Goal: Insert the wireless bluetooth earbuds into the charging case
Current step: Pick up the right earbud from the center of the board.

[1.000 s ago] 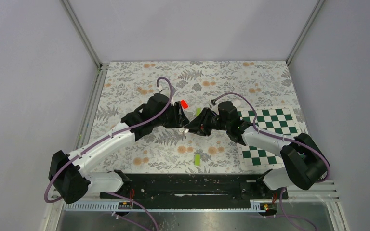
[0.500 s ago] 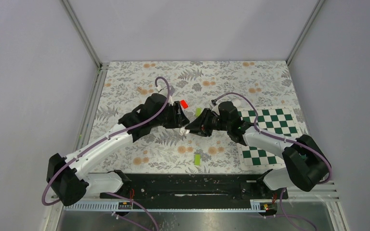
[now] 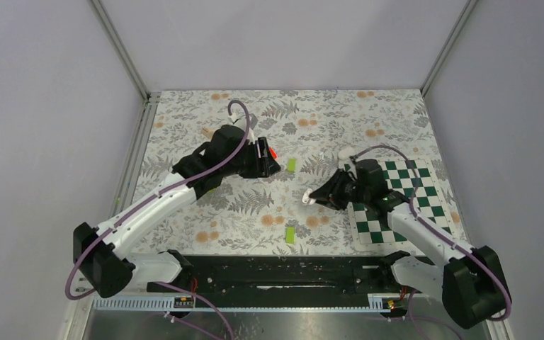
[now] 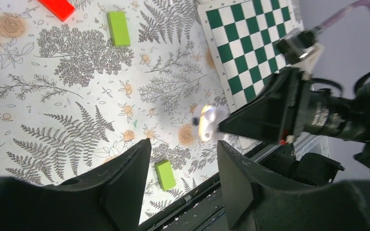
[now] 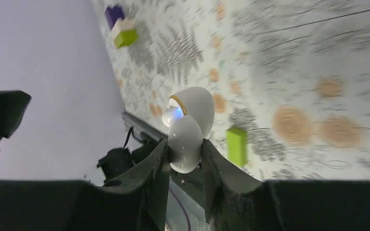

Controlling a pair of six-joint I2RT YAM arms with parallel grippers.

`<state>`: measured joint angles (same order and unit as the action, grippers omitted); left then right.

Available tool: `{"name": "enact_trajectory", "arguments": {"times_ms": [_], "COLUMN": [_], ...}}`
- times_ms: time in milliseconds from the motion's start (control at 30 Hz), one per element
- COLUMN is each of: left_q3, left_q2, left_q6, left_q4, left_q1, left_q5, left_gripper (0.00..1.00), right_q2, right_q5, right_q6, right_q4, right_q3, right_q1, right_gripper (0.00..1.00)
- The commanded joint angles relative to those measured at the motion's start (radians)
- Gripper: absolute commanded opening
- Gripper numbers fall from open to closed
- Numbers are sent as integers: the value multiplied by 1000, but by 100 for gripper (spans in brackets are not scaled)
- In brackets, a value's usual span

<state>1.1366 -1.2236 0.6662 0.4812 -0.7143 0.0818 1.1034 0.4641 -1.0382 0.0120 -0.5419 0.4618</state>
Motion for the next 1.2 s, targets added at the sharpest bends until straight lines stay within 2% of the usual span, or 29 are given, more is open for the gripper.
{"name": "enact_trajectory", "arguments": {"times_ms": [0, 100, 200, 467, 567, 767, 900, 1100, 1167], "left_q3": [43, 134, 273, 758, 901, 1112, 1190, 1157, 1156], "left_q2": [-77, -197, -390, -824, -937, -1122, -1223, -1253, -1276], "left_q6": [-60, -101, -113, -165, -169, -106, -48, 41, 76], "left_q4": [-3, 22, 46, 198, 219, 205, 178, 145, 132], "left_q1": [32, 35, 24, -53, -71, -74, -76, -78, -66], "left_q5": [91, 106, 111, -74, -128, -103, -126, -273, -215], "left_gripper": [55, 58, 57, 54, 53, 53, 51, 50, 50], "right_q2": [-128, -191, -189, -290, -330, -393, -417, -427, -428], "right_q5": [17, 32, 68, 8, -1, -4, 4, 0, -1], "right_q6": [146, 203, 221, 243, 249, 251, 250, 268, 274], "right_q4": [-177, -249, -294, -405, -453, -522, -551, -591, -599], "right_q3": [32, 25, 13, -7, -28, -40, -47, -69, -76], "right_q1": [-180, -273, -325, -339, -346, -348, -349, -348, -348], "right_gripper": [0, 0, 0, 0, 0, 0, 0, 0, 0]}}
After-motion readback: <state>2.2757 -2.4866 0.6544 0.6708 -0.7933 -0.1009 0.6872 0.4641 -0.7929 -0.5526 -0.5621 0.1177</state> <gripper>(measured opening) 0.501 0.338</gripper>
